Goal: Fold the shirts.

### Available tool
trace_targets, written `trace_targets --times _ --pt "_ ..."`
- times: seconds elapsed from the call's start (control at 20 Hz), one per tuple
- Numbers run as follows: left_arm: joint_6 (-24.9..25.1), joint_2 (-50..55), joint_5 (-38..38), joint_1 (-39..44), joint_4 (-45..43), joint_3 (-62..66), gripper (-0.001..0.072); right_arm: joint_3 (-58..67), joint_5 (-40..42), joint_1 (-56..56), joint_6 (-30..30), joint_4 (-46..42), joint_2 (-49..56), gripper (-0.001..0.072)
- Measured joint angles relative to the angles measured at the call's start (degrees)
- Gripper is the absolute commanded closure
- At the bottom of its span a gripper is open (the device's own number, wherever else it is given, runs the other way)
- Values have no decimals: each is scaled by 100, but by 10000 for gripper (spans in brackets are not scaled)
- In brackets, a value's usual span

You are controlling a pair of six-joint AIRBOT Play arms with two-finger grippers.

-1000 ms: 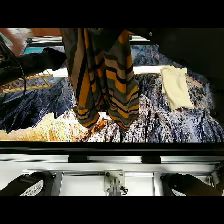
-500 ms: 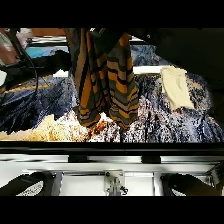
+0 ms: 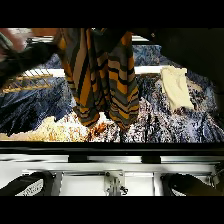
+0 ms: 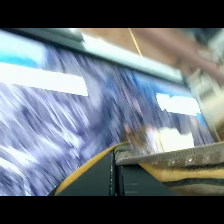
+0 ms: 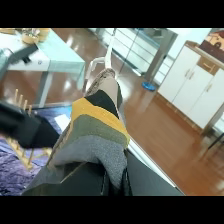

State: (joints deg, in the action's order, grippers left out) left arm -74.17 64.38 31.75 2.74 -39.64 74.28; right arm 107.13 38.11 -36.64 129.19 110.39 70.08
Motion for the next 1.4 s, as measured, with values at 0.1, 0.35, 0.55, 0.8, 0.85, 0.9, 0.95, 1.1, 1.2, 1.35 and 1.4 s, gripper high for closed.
trace_targets --times 0.1,0.35,0.55,0.8,0.85,0.9,0.95,1.1,1.2,1.35,1.4 --pt "0 -162 35 -468 7 31 648 0 7 0 0 0 -7 646" --pt "-2 -286 372 -1228 28 168 648 0 35 -2 9 297 -15 646" --pt "-4 -245 503 -1432 31 199 648 0 48 0 162 627 -15 646" --pt "-4 -61 616 -1530 37 208 648 -4 125 0 310 955 -63 646" --pt "-4 -33 621 -1556 50 208 648 -4 199 2 328 973 -83 646" --pt "-4 -13 627 -1580 50 210 648 -4 256 0 330 999 -94 646" --pt "-7 -2 632 -1611 50 214 648 -7 315 0 328 1012 -103 646" --pt "-7 22 645 -1700 48 275 648 -7 448 0 262 986 -116 646" --pt "-7 26 647 -1735 48 369 648 -4 487 2 201 890 -122 646" --pt "0 31 643 -1786 44 542 648 -4 544 0 151 743 -122 646" --pt "4 31 645 -1808 48 584 648 -4 542 0 144 715 -125 646"
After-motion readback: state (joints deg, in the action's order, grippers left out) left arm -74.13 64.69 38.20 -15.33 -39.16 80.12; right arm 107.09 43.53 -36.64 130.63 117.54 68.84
